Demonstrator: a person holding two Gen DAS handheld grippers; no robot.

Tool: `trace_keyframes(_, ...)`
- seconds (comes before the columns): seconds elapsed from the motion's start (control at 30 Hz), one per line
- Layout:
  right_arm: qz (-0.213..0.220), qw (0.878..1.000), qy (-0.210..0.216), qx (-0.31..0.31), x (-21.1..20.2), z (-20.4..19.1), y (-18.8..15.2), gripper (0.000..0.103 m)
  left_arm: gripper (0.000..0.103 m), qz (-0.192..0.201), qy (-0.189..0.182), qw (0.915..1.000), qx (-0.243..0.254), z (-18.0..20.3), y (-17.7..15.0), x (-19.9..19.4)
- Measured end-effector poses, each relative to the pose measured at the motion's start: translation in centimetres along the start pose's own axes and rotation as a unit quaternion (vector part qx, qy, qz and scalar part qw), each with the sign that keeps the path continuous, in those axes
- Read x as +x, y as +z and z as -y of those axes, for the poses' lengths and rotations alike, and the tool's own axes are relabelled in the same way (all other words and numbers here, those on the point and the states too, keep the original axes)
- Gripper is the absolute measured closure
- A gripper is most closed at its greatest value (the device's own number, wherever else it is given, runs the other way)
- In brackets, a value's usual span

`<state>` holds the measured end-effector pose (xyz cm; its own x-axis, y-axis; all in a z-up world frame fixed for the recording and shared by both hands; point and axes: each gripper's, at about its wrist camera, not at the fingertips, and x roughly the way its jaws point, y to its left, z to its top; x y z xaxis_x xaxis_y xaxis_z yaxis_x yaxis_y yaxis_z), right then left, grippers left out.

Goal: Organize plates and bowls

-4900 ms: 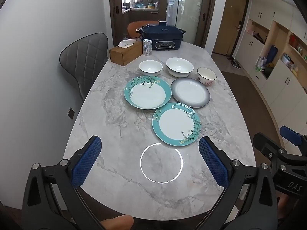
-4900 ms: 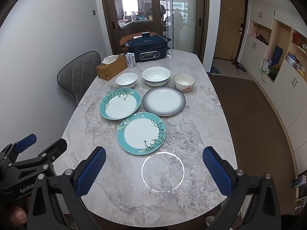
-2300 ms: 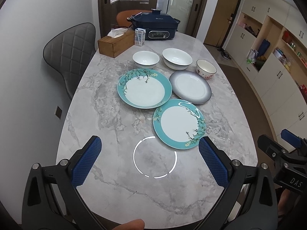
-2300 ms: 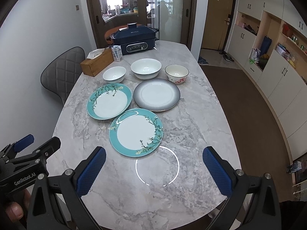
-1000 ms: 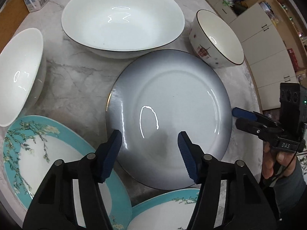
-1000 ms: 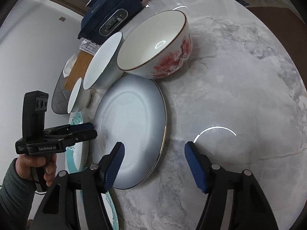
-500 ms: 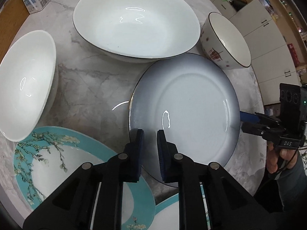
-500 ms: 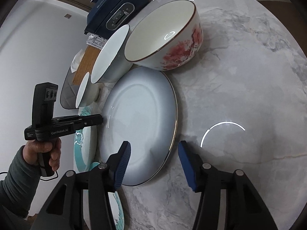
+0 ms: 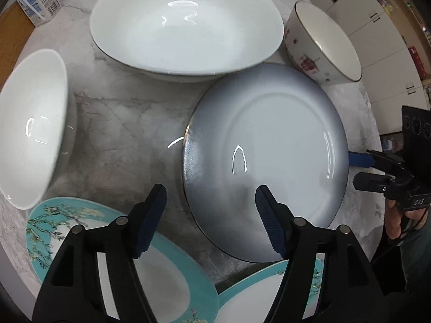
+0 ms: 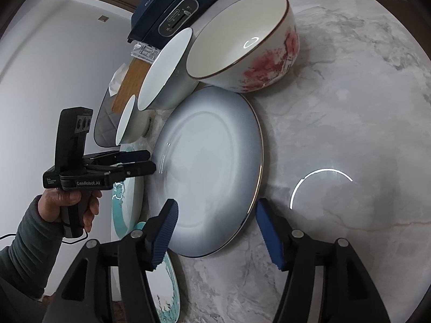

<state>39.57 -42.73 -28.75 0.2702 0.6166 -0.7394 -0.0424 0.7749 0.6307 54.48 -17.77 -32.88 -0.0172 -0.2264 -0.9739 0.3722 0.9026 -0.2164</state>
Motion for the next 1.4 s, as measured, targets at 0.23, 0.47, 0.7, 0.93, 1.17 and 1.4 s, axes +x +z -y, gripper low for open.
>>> trace_keyframes(0.23,-0.003,1.0,0.007,-0.001,0.2,0.3,0.0,0.048,0.075,0.029,-0.021,0.998,-0.052,-0.6,0.0,1.0)
trace_keyframes(0.47,-0.002,1.0,-0.009,0.004,0.4,0.1,0.5,0.049,0.075,0.023,-0.008,0.9988,-0.043,0.2,-0.6,1.3)
trace_keyframes(0.7,-0.008,0.998,-0.06,0.03,0.8,1.0,1.1,0.087,0.074,0.009,0.002,0.9991,-0.04,0.4,-1.5,0.8)
trace_keyframes(0.93,0.007,0.996,-0.074,0.05,0.1,1.9,0.7,0.087,0.078,0.022,-0.015,0.9989,-0.038,2.0,-2.6,1.2)
trace_keyframes(1.17,0.009,0.996,-0.074,0.055,-0.8,2.5,-0.3,0.087,0.081,0.038,-0.024,0.9984,-0.034,2.6,-3.7,0.0)
trace_keyframes(1.4,0.019,0.996,-0.065,0.059,-1.5,2.4,-1.1,0.087,0.083,0.038,-0.036,0.9974,-0.05,3.2,-4.4,-0.8)
